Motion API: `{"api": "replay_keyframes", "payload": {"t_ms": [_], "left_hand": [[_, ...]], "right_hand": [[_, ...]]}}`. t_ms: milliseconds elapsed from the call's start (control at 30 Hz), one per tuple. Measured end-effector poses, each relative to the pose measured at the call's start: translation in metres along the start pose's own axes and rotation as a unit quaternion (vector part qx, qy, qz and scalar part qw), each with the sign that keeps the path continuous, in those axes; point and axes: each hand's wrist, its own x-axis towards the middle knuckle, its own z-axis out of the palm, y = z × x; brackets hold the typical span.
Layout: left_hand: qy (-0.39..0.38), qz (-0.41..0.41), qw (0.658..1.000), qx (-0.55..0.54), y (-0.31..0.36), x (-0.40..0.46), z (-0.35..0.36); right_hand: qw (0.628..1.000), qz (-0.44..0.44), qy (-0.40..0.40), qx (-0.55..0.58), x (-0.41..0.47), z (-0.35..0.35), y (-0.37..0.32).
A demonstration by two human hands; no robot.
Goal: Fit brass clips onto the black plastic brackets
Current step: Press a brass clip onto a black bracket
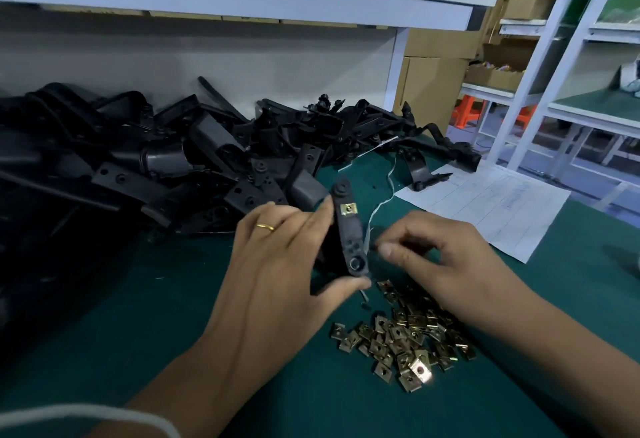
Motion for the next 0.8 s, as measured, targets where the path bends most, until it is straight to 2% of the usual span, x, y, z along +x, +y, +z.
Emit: {"api": "replay_keyframes", "payload": {"t_ms": [67,133,333,500,567,667,733,800], "left_hand": [[-0.004,-0.016,1.0,0.008,-0.002,0.001,0.001],[-0.005,-0.008,1.0,0.013,-0.003,0.0,0.002],[-0.012,-0.007,1.0,0.019,-0.003,0.0,0.002],[-0.004,0.016,1.0,0.019,-0.003,-0.001,0.002],[0.005,0.021,1.0,0.017,-0.003,-0.001,0.003],[0.018,0.03,0.999,0.011,-0.003,-0.002,0.004],[0.022,0.034,0.999,0.011,-0.003,-0.002,0.004],[0.022,0.034,0.999,0.012,-0.003,-0.002,0.004]], "right_hand": [[0.994,0.006,-0.066,-0.087,-0.001,-0.005,0.003],[0.989,0.018,-0.1,-0.111,-0.001,-0.009,0.004],[0.984,-0.007,-0.132,-0.122,0.0,-0.014,0.001],[0.983,0.01,-0.143,-0.118,-0.002,-0.014,0.005],[0.991,0.04,-0.114,-0.064,-0.002,-0.013,0.006],[0.992,0.053,-0.03,0.113,-0.001,-0.01,0.003],[0.964,0.045,0.012,0.26,0.0,-0.008,-0.003],[0.941,0.047,0.019,0.334,0.0,-0.005,-0.008]]}}
